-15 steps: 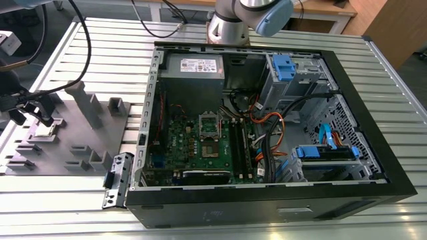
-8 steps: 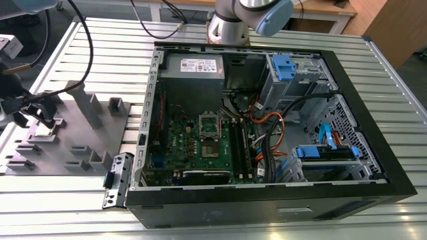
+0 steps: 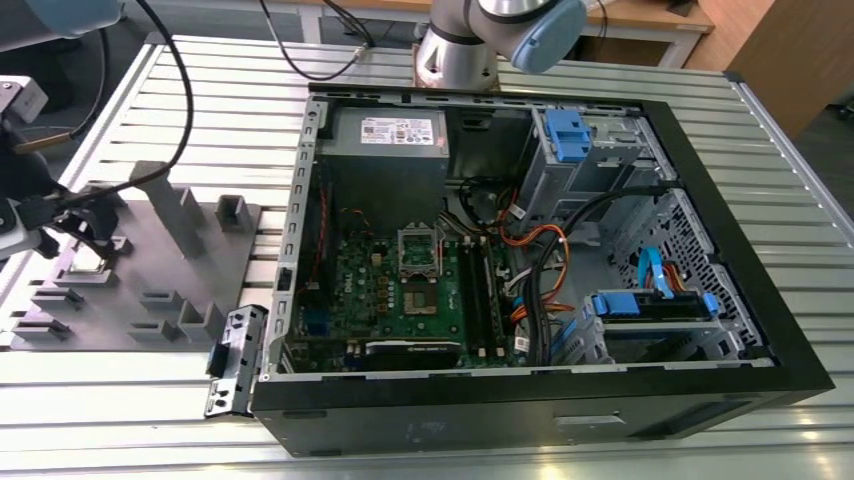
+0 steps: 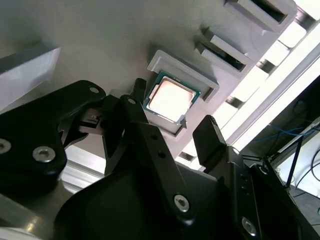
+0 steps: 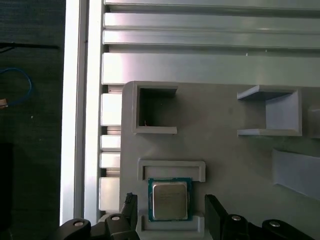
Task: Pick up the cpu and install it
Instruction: 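Pick up the cpu and move it towards the insertion slot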
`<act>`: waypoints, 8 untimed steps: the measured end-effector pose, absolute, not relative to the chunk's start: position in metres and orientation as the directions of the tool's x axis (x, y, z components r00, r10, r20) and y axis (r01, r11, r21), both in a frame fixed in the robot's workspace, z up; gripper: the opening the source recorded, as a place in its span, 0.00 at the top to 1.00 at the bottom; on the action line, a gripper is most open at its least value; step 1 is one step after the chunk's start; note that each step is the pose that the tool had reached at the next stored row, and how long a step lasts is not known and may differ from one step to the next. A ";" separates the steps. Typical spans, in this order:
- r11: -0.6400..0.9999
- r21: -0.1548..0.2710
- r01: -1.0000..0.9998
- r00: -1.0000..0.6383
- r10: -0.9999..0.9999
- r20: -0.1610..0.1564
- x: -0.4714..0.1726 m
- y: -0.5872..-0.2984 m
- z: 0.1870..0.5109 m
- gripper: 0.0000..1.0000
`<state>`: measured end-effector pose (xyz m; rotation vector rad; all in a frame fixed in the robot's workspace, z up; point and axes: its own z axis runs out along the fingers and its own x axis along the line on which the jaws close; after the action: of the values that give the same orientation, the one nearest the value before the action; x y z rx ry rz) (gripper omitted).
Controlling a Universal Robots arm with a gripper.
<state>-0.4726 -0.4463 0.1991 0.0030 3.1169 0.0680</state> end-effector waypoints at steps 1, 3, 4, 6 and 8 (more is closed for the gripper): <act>0.999 0.044 -0.001 -1.000 0.000 -0.024 -0.472 -0.446 0.198 0.35; 0.999 0.044 -0.003 -1.000 -0.002 -0.023 -0.472 -0.446 0.197 0.35; 0.999 0.044 -0.003 -1.000 -0.002 -0.023 -0.472 -0.446 0.197 0.35; 0.999 0.044 -0.003 -1.000 -0.002 -0.023 -0.472 -0.446 0.197 0.35; 0.999 0.044 -0.003 -1.000 -0.002 -0.023 -0.472 -0.446 0.197 0.35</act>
<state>-0.4718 -0.4463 0.1969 -0.0035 3.1175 0.0681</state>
